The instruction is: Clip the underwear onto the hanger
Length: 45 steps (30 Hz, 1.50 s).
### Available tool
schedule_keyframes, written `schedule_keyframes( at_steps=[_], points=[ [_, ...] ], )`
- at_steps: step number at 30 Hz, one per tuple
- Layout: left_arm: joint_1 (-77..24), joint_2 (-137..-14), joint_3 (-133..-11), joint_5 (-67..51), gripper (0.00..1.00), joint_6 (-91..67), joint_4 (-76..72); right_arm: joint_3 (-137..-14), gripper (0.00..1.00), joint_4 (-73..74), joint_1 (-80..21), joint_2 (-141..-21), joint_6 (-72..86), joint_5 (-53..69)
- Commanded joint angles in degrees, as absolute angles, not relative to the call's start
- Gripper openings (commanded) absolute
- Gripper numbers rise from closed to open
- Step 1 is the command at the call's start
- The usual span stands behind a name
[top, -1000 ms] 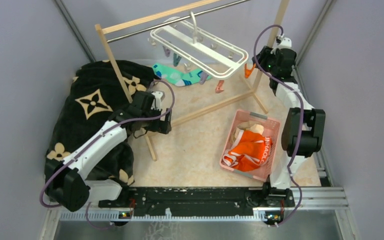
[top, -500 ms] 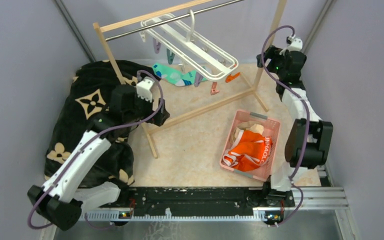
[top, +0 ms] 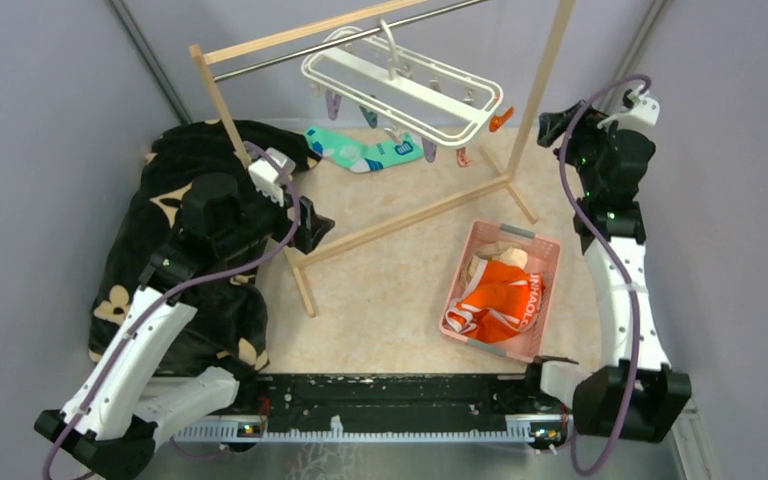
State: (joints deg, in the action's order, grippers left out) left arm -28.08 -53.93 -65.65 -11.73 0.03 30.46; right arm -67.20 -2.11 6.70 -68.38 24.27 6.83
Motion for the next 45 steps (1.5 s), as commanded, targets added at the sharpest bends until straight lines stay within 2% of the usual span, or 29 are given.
schedule_keyframes(
  at_steps=[1, 9, 13, 17, 23, 34, 45],
  points=[
    [-27.91, -52.78, -72.26, -14.42, 1.0, 0.33, 26.83, -64.52, 0.74, 1.99, 7.29, -57.82, 35.83, 7.63],
    [-27.98, -57.95, -83.9, -18.44, 1.0, 1.14, 24.48, -58.17, 0.71, -3.1, 7.29, -42.08, 56.97, 16.39],
    [-27.88, -59.26, -87.14, -20.46, 1.0, 0.07, 22.17, -59.18, 0.71, -6.17, 6.07, -40.16, 65.32, 21.66],
    [-27.86, -59.54, -88.44, -21.31, 1.0, -1.32, 19.37, -59.65, 0.69, -9.17, 2.58, -40.43, 71.45, 22.44],
    [-27.9, -62.83, -90.37, -19.46, 1.0, -2.41, 17.4, -62.25, 0.68, -2.36, -3.74, -42.35, 70.88, 14.78],
    [-27.86, -65.31, -92.19, -17.11, 1.0, 0.49, 19.32, -65.38, 0.68, -8.1, -17.98, -51.71, 69.03, 9.06],
    [-27.9, -67.17, -93.54, -14.2, 1.0, 0.64, 18.91, -69.17, 0.55, -14.45, -20.84, -59.36, 70.82, 11.16]
  ],
)
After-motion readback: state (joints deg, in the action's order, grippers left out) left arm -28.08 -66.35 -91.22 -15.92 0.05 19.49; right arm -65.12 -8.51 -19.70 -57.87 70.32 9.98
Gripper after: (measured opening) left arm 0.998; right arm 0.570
